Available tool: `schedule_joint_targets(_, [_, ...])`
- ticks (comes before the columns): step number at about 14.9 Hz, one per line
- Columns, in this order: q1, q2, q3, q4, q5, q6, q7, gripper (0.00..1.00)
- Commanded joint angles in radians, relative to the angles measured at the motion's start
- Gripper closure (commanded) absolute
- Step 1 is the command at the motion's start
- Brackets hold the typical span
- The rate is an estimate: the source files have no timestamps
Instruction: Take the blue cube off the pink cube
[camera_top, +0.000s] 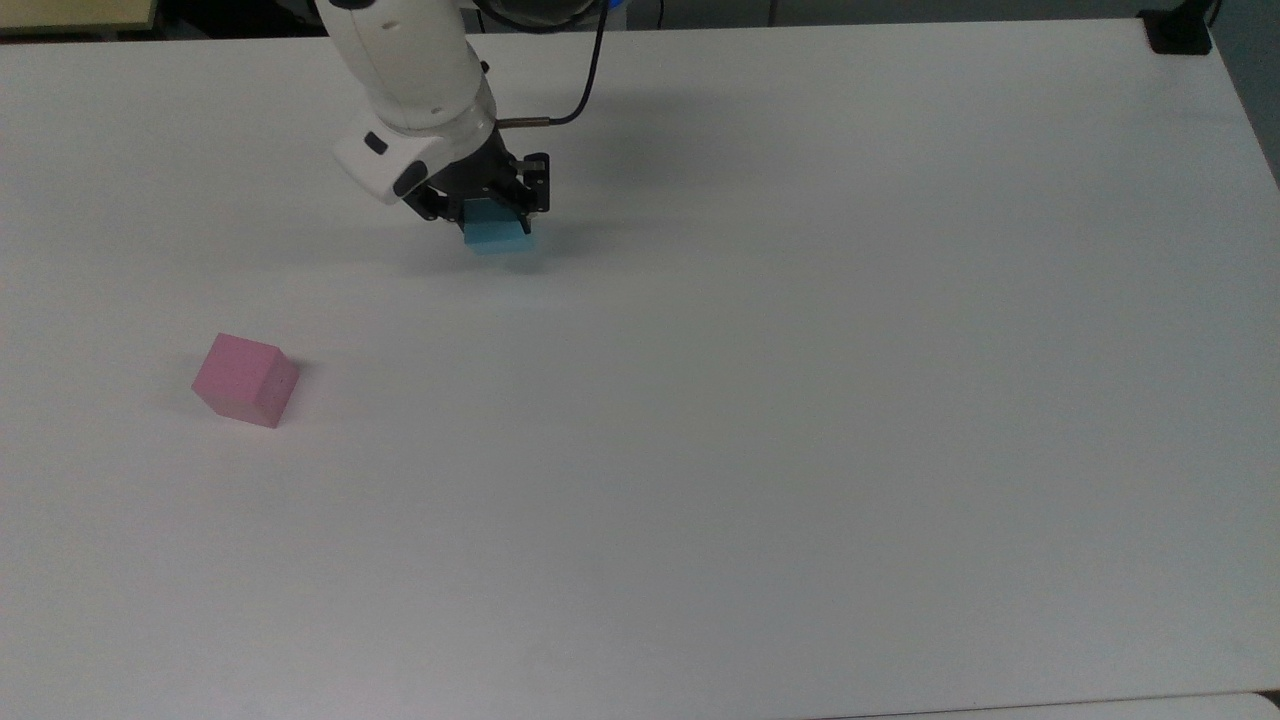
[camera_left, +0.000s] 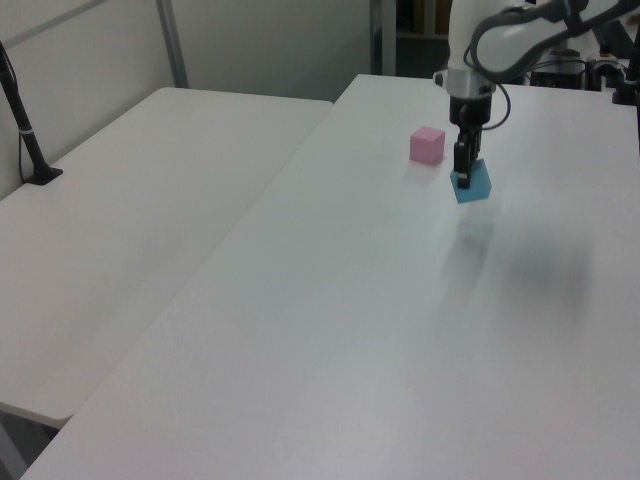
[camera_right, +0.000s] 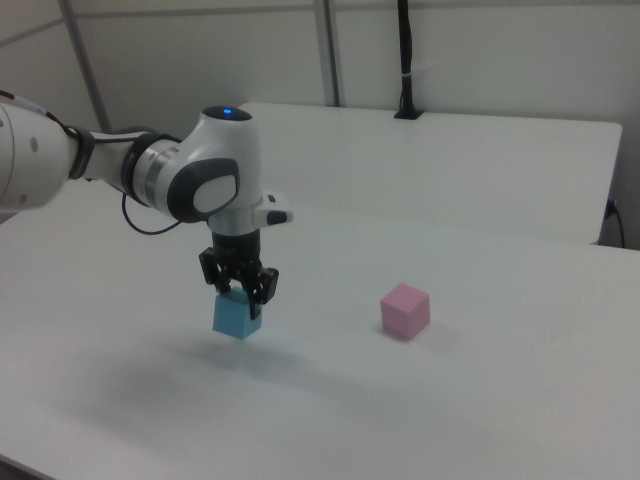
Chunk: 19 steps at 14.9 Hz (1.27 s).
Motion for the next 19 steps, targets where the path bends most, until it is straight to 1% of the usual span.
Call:
schedule_joint_targets(1, [0.020,-0.014,-0.002,-0.051,-0.036,0.024,0.022,0.54])
schedule_joint_targets(2, [0.020,0.001,0.011,-0.062,-0.082,0.027,0.016,0.48])
schedule_joint_targets(3, [0.020,0.009,0.017,-0.065,-0.111,0.032,0.013,0.45])
schedule_joint_targets(5, [0.020,0.018,0.025,-0.077,-0.154,0.033,-0.028,0.36])
schedule_joint_targets(6, [0.018,0.027,0.029,-0.079,-0.163,0.033,-0.076,0.35])
schedule_joint_targets(7, [0.016,0.033,0.031,-0.077,-0.164,0.035,-0.085,0.35])
schedule_joint_targets(9, [0.015,0.035,0.031,-0.079,-0.162,0.044,-0.058,0.35])
schedule_joint_targets(10, [0.013,0.033,0.031,-0.079,-0.161,0.045,-0.005,0.36])
schedule_joint_targets(12, [0.010,0.033,0.031,-0.077,-0.151,0.047,0.052,0.36])
schedule_joint_targets(15, [0.012,0.035,0.031,-0.083,-0.125,0.105,0.144,0.36])
schedule_joint_targets(16, [0.012,0.035,0.031,-0.083,-0.125,0.108,0.146,0.34])
schedule_joint_targets(17, [0.010,0.035,0.031,-0.083,-0.125,0.108,0.146,0.12])
schedule_joint_targets(18, [0.012,0.035,0.031,-0.083,-0.125,0.107,0.146,0.00])
schedule_joint_targets(19, [0.012,0.033,0.031,-0.082,-0.125,0.102,0.148,0.00])
